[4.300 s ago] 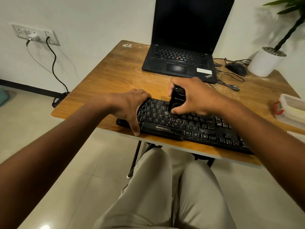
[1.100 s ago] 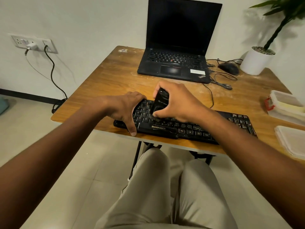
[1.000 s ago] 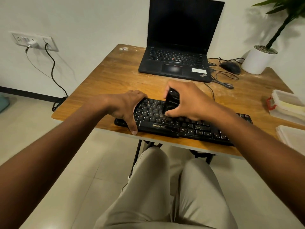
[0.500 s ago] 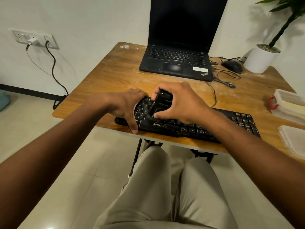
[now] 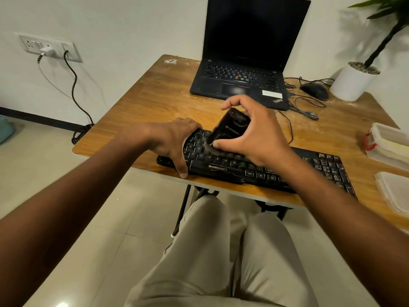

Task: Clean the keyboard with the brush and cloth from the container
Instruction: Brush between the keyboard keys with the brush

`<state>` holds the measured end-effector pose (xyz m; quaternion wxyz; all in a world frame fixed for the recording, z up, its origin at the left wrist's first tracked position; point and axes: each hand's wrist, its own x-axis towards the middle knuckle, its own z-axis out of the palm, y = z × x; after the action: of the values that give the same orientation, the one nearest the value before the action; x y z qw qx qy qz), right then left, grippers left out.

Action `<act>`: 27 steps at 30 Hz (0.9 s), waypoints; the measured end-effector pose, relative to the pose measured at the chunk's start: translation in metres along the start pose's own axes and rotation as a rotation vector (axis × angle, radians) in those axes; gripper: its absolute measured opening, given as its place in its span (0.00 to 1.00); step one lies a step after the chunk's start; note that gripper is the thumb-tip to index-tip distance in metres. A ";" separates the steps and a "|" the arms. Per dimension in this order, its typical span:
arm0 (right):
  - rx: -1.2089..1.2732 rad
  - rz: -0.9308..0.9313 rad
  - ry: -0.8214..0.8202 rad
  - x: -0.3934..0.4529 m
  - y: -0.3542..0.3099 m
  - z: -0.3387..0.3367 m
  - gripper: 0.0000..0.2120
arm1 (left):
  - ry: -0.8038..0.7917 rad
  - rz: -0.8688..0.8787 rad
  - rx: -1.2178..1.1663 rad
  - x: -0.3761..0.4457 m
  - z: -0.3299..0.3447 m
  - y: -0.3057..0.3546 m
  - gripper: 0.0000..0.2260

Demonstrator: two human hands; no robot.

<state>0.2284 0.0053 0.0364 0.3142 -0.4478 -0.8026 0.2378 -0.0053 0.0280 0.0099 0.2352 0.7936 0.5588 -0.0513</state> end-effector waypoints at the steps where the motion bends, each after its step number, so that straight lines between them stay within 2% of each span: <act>1: 0.051 0.007 0.020 -0.002 0.003 0.011 0.31 | -0.001 -0.001 0.000 0.000 0.000 0.000 0.59; 6: 0.004 0.006 -0.063 -0.011 0.014 0.013 0.28 | -0.001 -0.012 -0.010 0.001 0.001 -0.002 0.60; 11: -0.207 0.064 -0.296 -0.009 0.011 -0.029 0.29 | 0.002 -0.002 -0.019 0.000 0.002 -0.002 0.61; 14: -0.259 0.035 -0.257 -0.003 0.003 -0.038 0.28 | 0.001 -0.004 -0.019 0.000 0.001 -0.002 0.61; 18: -0.027 -0.019 -0.107 -0.004 -0.002 -0.009 0.25 | 0.000 -0.002 -0.023 -0.001 0.001 0.000 0.59; 21: 0.026 -0.015 -0.151 -0.007 0.004 0.008 0.23 | 0.001 -0.004 -0.025 -0.001 0.001 0.001 0.59; 27: -0.186 0.036 -0.358 -0.011 0.019 -0.036 0.23 | -0.002 -0.006 -0.030 -0.002 0.001 0.002 0.59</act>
<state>0.2696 0.0086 0.0457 0.1195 -0.4397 -0.8560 0.2443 -0.0043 0.0258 0.0106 0.2474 0.7883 0.5616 -0.0442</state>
